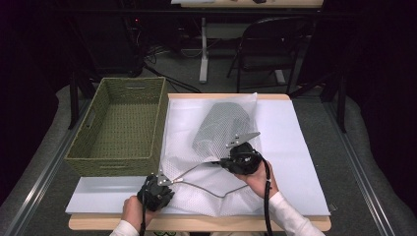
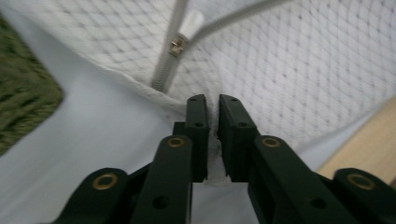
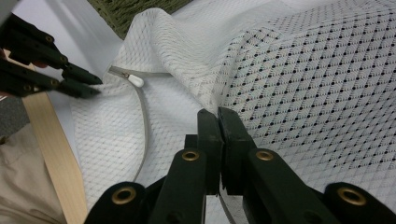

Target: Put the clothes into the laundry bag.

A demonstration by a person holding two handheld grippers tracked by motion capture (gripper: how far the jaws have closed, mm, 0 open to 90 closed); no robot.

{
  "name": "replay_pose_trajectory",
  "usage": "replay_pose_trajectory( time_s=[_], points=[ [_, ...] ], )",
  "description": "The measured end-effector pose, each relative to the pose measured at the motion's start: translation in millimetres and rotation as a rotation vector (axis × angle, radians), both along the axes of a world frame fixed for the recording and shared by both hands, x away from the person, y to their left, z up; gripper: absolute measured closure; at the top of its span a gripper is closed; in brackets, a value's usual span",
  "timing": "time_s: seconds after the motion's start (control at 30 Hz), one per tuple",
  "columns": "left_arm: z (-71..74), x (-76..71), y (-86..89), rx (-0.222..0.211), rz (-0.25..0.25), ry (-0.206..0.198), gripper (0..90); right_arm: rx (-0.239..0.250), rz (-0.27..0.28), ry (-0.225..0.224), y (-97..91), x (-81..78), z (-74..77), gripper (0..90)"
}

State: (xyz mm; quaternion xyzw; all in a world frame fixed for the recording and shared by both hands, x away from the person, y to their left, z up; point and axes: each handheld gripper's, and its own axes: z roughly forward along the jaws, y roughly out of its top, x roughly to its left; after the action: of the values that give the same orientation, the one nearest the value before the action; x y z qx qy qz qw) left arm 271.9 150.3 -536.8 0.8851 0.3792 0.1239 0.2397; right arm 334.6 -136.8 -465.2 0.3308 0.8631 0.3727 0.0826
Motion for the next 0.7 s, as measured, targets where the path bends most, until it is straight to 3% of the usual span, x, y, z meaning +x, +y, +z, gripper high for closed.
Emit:
replay_pose_trajectory(
  time_s=[0.17, 0.33, 0.47, 0.53, 0.6, 0.7],
  points=[
    [4.9, -4.2, 8.6, -0.029, 0.005, -0.018, 87.3, -0.006, 0.0, 0.003, -0.9, -1.5, 0.7, 88.7],
    [5.6, -8.5, 26.0, -0.092, 0.028, 0.044, 87.3, -0.014, 0.005, 0.016, -3.6, -2.0, 0.5, 88.7],
    [3.8, -8.6, 37.0, -0.102, 0.036, 0.09, 86.5, -0.024, 0.016, 0.028, -3.3, -3.2, -1.0, 88.7],
    [3.9, -8.1, 40.1, -0.096, 0.03, 0.114, 82.7, -0.036, 0.021, 0.039, -2.5, -4.5, -2.1, 88.7],
    [7.1, -9.6, 42.3, -0.079, 0.02, 0.111, 75.8, -0.045, 0.029, 0.044, -1.6, -5.1, -3.1, 88.7],
    [18.8, -16.3, 39.5, -0.074, 0.023, 0.04, 58.9, -0.058, 0.038, 0.049, -1.4, -6.1, -3.6, 88.7]
  ],
)
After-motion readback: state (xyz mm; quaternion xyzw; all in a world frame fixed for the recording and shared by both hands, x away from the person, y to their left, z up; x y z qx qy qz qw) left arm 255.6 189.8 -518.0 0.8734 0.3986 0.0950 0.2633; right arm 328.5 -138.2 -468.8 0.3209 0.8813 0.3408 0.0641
